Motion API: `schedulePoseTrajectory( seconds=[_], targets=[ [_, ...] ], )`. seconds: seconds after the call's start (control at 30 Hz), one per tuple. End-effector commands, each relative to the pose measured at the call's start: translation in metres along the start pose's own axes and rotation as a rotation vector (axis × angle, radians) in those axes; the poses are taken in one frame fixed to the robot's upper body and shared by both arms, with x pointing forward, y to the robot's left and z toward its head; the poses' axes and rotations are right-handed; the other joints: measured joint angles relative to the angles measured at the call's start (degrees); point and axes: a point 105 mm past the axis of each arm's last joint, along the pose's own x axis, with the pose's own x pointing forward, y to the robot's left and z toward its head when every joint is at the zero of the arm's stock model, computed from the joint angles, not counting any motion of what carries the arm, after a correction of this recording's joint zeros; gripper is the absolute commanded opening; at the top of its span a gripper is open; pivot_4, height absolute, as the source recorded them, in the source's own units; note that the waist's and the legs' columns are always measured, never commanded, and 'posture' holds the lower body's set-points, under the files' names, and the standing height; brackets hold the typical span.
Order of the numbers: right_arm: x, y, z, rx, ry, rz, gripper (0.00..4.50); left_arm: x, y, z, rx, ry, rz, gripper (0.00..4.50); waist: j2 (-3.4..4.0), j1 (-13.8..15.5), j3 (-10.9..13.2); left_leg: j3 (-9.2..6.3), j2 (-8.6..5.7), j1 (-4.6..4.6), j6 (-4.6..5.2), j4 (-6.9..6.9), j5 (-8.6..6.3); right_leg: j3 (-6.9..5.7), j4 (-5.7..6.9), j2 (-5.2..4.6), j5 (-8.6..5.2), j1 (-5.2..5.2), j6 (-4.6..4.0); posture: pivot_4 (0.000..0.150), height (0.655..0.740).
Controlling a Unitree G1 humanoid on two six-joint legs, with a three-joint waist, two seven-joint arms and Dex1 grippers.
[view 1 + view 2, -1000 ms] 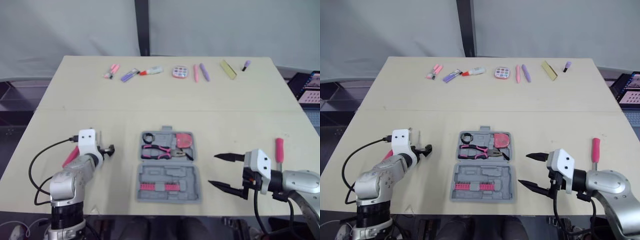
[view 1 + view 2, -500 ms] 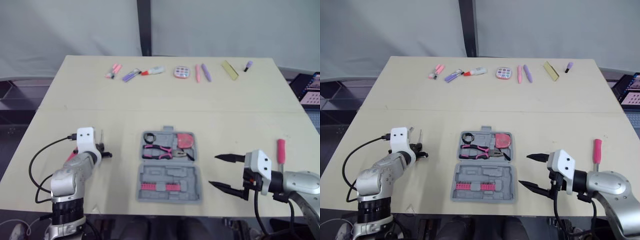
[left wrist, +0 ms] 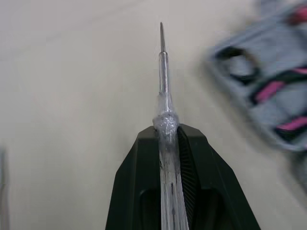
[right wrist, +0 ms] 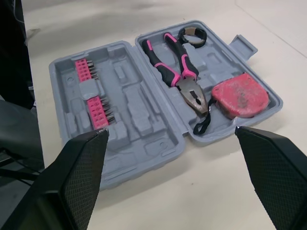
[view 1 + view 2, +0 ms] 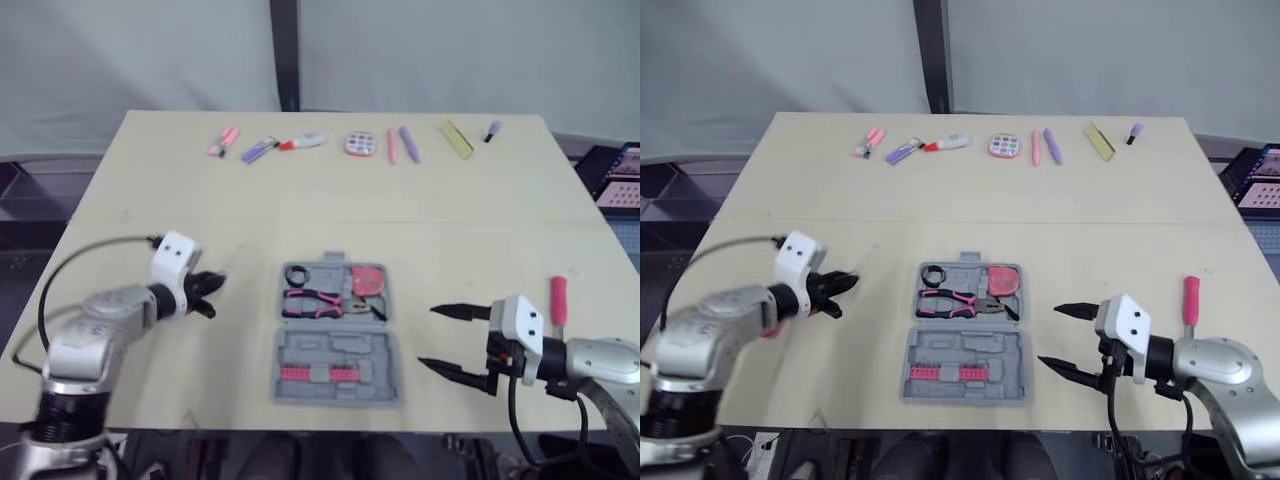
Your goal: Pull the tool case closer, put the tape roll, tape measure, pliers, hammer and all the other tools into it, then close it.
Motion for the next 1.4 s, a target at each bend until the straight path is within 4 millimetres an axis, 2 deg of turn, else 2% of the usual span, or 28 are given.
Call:
schedulePoseTrajectory(
  seconds=[0.03, 0.1, 0.23, 0.37, 0.53, 0.77, 1.03, 1.4],
  targets=[
    [0.001, 0.001, 0.005, -0.029, -0.007, 0.026, 4.5, 0.007, -0.031, 0.007, 0.11, 0.01, -0.218, 0.04, 0.1, 0.0, 0.0, 0.0, -0.02, 0.0, 0.01, -0.01, 0.0, 0.01, -0.01, -0.02, 0.0, 0.0, 0.0, 0.15, 0.74],
    [0.001, 0.0, 0.005, -0.032, -0.007, 0.027, 4.5, 0.007, -0.038, 0.009, 0.149, 0.016, -0.276, 0.04, 0.07, -0.1, 0.0, 0.01, 0.05, -0.04, 0.01, -0.03, 0.0, 0.0, 0.01, 0.1, 0.0, 0.02, 0.0, 0.15, 0.74],
    [-0.003, 0.002, 0.004, -0.039, 0.004, 0.024, 4.5, 0.01, -0.068, 0.015, 0.269, 0.046, -0.466, 0.04, 0.06, -0.2, 0.0, 0.04, 0.09, -0.08, 0.01, -0.02, 0.0, 0.01, 0.04, 0.16, 0.0, -0.01, 0.0, 0.15, 0.74],
    [-0.006, 0.002, 0.001, -0.036, 0.018, 0.019, 4.5, 0.012, -0.077, 0.015, 0.298, 0.06, -0.538, 0.04, 0.06, -0.2, 0.0, 0.05, 0.08, -0.08, 0.02, -0.01, 0.0, 0.03, 0.06, 0.16, 0.0, -0.01, 0.0, 0.15, 0.74],
    [-0.007, 0.001, 0.0, -0.036, 0.025, 0.009, 4.5, 0.026, -0.092, 0.02, 0.36, 0.062, -0.583, 0.04, 0.06, -0.1, 0.0, 0.05, 0.09, -0.08, 0.04, 0.04, 0.0, 0.04, 0.09, 0.19, 0.0, 0.01, 0.0, 0.15, 0.74],
    [-0.006, 0.002, -0.002, -0.031, 0.028, -0.004, 4.5, 0.045, -0.093, 0.022, 0.454, 0.161, -0.581, 0.04, 0.03, 0.0, 0.0, 0.03, 0.06, -0.13, 0.08, 0.11, -0.02, 0.03, 0.09, 0.21, 0.0, 0.03, 0.0, 0.15, 0.74],
    [-0.006, 0.005, -0.003, -0.025, 0.028, -0.012, 4.5, 0.058, -0.102, 0.036, 0.456, 0.18, -0.615, 0.04, 0.02, 0.0, 0.0, 0.04, 0.08, -0.15, 0.08, 0.16, -0.02, 0.02, 0.13, 0.25, 0.0, 0.01, 0.0, 0.15, 0.74],
    [-0.007, 0.005, -0.004, -0.022, 0.032, -0.019, 4.5, 0.071, -0.118, 0.032, 0.525, 0.277, -0.659, 0.04, 0.02, 0.0, 0.0, 0.0, 0.07, -0.24, 0.15, 0.54, -0.05, 0.02, 0.18, 0.28, 0.0, 0.0, 0.0, 0.15, 0.74]
  ],
)
